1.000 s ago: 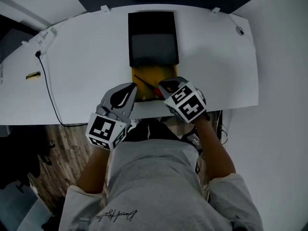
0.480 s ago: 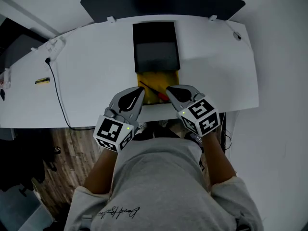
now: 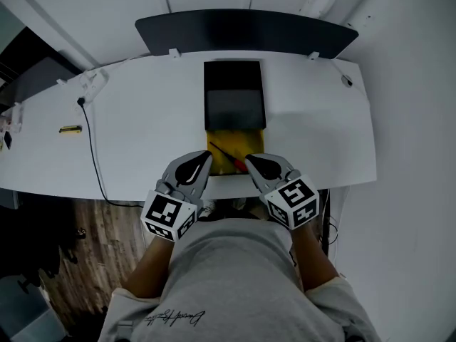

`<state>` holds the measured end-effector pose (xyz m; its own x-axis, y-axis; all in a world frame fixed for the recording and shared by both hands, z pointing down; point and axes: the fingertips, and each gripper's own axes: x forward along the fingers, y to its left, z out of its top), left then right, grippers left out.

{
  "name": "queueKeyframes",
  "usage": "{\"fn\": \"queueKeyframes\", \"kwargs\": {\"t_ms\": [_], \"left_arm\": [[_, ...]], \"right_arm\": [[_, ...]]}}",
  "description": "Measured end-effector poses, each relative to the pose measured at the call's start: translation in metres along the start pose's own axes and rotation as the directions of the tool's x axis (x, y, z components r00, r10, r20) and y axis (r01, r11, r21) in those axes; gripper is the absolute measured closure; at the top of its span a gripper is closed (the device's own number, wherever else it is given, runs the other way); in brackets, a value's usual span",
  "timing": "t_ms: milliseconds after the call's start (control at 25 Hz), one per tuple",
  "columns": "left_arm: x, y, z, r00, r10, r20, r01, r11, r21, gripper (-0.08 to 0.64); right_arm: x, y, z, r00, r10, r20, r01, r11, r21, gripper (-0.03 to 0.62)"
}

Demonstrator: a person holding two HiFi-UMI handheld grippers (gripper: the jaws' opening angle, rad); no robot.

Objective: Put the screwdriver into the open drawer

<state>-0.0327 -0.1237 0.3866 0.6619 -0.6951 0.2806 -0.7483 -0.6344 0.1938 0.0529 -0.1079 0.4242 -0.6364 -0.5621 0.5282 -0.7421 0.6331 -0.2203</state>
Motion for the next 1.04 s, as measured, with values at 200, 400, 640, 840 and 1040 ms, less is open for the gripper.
{"fn": "queueKeyframes", "kwargs": {"t_ms": [200,400,640,840,1040], "left_arm": [[-0.0031,-0.0025,-0.0007,1.000,0.001,0.000,-0.001,1.000,-0.007,0.560],[-0.0038,-0.0024,0.0019,1.000,0.002,0.005,-0.002,1.000,-0.007,0.560],[-0.0040,-0.0039,0.0031,1.000,0.002,0.006,-0.002,1.000,-0.003,0.560],[-0.0040,-0.0062,0.0034,1.000,0.001,0.006,-0.001,1.000,0.000,0.560],[-0.0059,-0.0061,0.0015,1.000,0.005,0.003,-0.005,1.000,-0.002,0.560]], "right_arm": [[-0.0005,0.0028,-0.0056,1.000,0.002,-0.004,-0.002,1.000,-0.002,0.580],[-0.0033,-0.0031,-0.0046,1.000,-0.009,0.007,0.009,1.000,0.006,0.580],[-0.0063,-0.0052,-0.0050,1.000,-0.002,0.005,0.002,1.000,0.005,0.580],[-0.0072,-0.0036,-0.0077,1.000,0.001,-0.003,-0.001,1.000,-0.003,0.580],[-0.0073,-0.0025,-0.0090,1.000,0.005,-0.007,-0.005,1.000,-0.007,0.580]]}}
